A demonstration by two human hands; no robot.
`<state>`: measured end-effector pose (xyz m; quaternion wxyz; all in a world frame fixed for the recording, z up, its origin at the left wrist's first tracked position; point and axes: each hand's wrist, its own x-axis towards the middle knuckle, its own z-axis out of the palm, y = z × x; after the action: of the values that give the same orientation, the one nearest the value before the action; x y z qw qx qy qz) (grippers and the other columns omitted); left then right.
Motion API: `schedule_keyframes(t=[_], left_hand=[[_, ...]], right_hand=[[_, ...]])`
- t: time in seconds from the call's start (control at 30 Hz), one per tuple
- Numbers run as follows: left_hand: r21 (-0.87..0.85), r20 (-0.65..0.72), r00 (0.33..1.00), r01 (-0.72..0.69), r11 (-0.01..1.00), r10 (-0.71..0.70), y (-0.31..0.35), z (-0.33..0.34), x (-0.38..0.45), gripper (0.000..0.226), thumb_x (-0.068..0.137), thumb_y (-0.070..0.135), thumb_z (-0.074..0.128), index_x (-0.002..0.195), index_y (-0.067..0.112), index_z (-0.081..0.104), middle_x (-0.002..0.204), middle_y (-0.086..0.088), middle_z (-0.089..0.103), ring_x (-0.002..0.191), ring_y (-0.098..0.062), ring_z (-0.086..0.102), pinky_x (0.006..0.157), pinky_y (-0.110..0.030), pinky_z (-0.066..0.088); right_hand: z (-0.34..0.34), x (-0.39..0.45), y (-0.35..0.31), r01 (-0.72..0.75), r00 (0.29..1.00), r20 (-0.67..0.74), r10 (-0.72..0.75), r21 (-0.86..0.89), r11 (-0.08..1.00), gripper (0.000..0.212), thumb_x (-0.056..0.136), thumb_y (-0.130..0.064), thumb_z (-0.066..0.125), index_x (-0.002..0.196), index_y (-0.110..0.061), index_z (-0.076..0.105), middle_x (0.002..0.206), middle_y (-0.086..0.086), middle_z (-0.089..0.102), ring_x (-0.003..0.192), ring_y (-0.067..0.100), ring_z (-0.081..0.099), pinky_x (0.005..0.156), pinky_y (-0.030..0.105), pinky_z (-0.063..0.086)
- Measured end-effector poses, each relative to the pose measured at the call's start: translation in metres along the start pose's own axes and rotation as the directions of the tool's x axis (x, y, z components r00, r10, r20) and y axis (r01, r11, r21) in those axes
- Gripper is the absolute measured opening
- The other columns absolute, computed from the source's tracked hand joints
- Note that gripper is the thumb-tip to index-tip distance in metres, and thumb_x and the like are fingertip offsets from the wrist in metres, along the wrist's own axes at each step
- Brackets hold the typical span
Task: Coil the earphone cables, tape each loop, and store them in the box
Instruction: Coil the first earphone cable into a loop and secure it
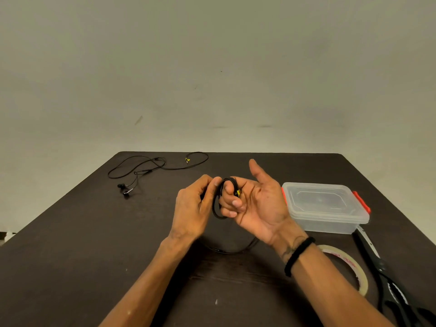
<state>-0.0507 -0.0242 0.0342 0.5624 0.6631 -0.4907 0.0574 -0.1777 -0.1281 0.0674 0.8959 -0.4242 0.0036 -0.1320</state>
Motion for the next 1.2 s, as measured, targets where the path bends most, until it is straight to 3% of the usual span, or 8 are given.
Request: schedule_keyframes(t=[0.2,0.43,0.57,0.73,0.9,1.0,1.1,1.2], left_hand=[[0.065,0.037,0.999,0.012,0.998,-0.014,-0.005,0.009,-0.006,0.037,0.11,0.041,0.043,0.08,0.022,0.054,0.062,0.001,0.055,0.054,-0.026,0.05,0.053,-0.052,0.044],[0.023,0.062,0.996,0.069,0.997,-0.07,-0.005,0.018,-0.01,0.037,0.108,0.042,0.04,0.076,0.025,0.048,0.061,-0.001,0.053,0.055,-0.032,0.048,0.051,-0.054,0.043],[0.036,0.09,0.992,0.09,0.995,-0.093,-0.005,0.022,-0.014,0.035,0.109,0.039,0.04,0.076,0.03,0.046,0.058,0.012,0.048,0.05,-0.015,0.042,0.049,-0.053,0.041],[0.136,0.117,0.991,0.043,0.99,-0.06,0.001,0.024,-0.018,0.036,0.109,0.044,0.043,0.081,0.029,0.06,0.058,0.011,0.057,0.051,-0.012,0.055,0.054,-0.042,0.048],[0.135,0.168,0.984,0.029,0.99,-0.052,0.008,0.03,-0.02,0.034,0.104,0.052,0.052,0.081,0.027,0.056,0.054,0.009,0.052,0.047,-0.012,0.046,0.051,-0.032,0.042],[0.007,0.223,0.972,0.079,0.997,-0.079,0.018,0.03,-0.021,0.027,0.105,0.047,0.055,0.087,0.028,0.059,0.058,0.003,0.064,0.049,-0.014,0.058,0.059,-0.04,0.054],[-0.137,0.249,0.965,0.114,0.984,-0.078,0.026,0.027,-0.019,0.021,0.107,0.044,0.053,0.094,0.03,0.062,0.065,0.0,0.07,0.057,-0.027,0.063,0.067,-0.045,0.055],[-0.339,0.266,0.957,0.205,0.918,-0.116,0.029,0.021,-0.013,0.026,0.107,0.039,0.053,0.097,0.017,0.061,0.061,-0.005,0.066,0.058,-0.036,0.064,0.074,-0.053,0.055]], right_hand=[[-0.001,0.001,-0.001,0.052,0.999,0.006,-0.053,0.117,0.992,0.056,0.106,-0.051,0.04,0.084,-0.003,0.059,0.06,0.006,0.043,0.06,0.018,0.018,0.06,0.031,0.029],[0.001,0.003,-0.003,0.125,0.991,-0.066,-0.113,0.223,0.967,0.035,0.109,-0.029,0.043,0.087,-0.009,0.063,0.063,0.001,0.046,0.053,0.011,0.035,0.059,0.027,0.036],[0.003,0.005,-0.006,0.209,0.972,-0.152,-0.18,0.21,0.955,0.034,0.11,-0.029,0.042,0.089,-0.011,0.061,0.068,0.002,0.051,0.055,0.012,0.041,0.063,0.028,0.039],[-0.005,0.008,-0.007,0.31,0.919,-0.307,-0.246,0.179,0.934,0.033,0.111,-0.029,0.043,0.092,-0.012,0.063,0.079,0.006,0.064,0.062,0.014,0.057,0.066,0.028,0.049],[-0.011,0.008,-0.005,0.392,0.856,-0.388,-0.341,0.057,0.918,0.028,0.112,-0.025,0.041,0.104,-0.008,0.061,0.099,0.016,0.077,0.09,0.025,0.076,0.087,0.037,0.062],[-0.013,0.008,-0.004,0.419,0.826,-0.395,-0.402,-0.046,0.907,0.026,0.113,-0.024,0.04,0.109,-0.007,0.059,0.108,0.021,0.076,0.103,0.032,0.075,0.099,0.044,0.059],[-0.013,0.008,-0.004,0.435,0.789,-0.39,-0.475,-0.192,0.88,0.026,0.113,-0.023,0.039,0.11,-0.006,0.058,0.11,0.021,0.076,0.107,0.034,0.074,0.103,0.046,0.056],[-0.016,0.01,-0.001,0.415,0.751,-0.381,-0.539,-0.364,0.834,0.026,0.114,-0.024,0.039,0.11,-0.007,0.058,0.107,0.018,0.076,0.104,0.032,0.075,0.103,0.046,0.056]])
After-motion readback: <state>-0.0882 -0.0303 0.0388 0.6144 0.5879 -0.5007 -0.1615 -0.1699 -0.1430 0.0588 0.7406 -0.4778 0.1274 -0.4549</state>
